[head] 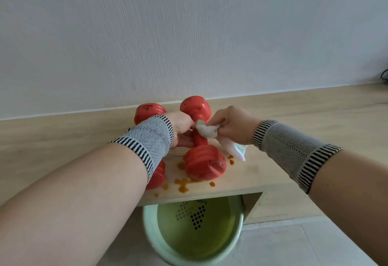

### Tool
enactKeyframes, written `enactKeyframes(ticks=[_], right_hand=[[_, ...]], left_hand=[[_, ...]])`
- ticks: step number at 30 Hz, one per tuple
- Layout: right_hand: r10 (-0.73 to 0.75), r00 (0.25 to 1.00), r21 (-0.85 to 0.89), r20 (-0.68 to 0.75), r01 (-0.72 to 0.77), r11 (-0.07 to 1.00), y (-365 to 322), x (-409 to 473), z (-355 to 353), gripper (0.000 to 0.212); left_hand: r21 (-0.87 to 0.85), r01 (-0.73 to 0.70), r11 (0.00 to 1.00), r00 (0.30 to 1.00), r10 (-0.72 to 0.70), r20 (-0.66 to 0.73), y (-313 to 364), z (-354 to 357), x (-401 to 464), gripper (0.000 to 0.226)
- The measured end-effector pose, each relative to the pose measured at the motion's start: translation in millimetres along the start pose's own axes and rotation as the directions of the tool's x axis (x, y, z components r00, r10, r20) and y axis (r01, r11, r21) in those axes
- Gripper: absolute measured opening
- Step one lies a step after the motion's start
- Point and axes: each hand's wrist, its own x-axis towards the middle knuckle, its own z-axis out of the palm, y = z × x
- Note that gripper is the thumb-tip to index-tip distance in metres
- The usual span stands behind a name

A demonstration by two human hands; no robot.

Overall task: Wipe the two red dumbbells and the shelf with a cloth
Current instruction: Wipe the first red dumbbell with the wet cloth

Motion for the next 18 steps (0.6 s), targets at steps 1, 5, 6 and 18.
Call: enactKeyframes(ticks=[1, 5, 6, 18], right_hand=[[-0.011, 0.999, 0.004, 0.052, 0.011, 1.0, 0.2, -3.8, 0.1, 0.026], [-0.051, 0.99, 0.005, 0.128, 0.051, 0.999, -4.0, -6.2, 4.5, 0.026], [-0.056, 0.995, 0.005, 0.088, 0.056, 0.998, -5.1, -2.8, 4.8, 0.026], [0.078, 0.992, -0.002, 0.101, -0.079, 0.997, -3.8, -6.3, -6.3, 0.026]], left_hand=[[-0.016, 0.015, 1.0, 1.0, -0.015, -0.008, 0.3, -2.6, 0.7, 0.019], [-0.062, 0.04, 0.997, 0.998, -0.042, -0.036, 0.1, -8.2, 1.4, 0.025], [-0.071, 0.032, 0.997, 0.999, -0.035, -0.035, -0.2, -7.5, 0.0, 0.025], [0.005, -0.033, 0.999, 0.999, 0.033, -0.019, 0.6, 1.2, -5.4, 0.022]])
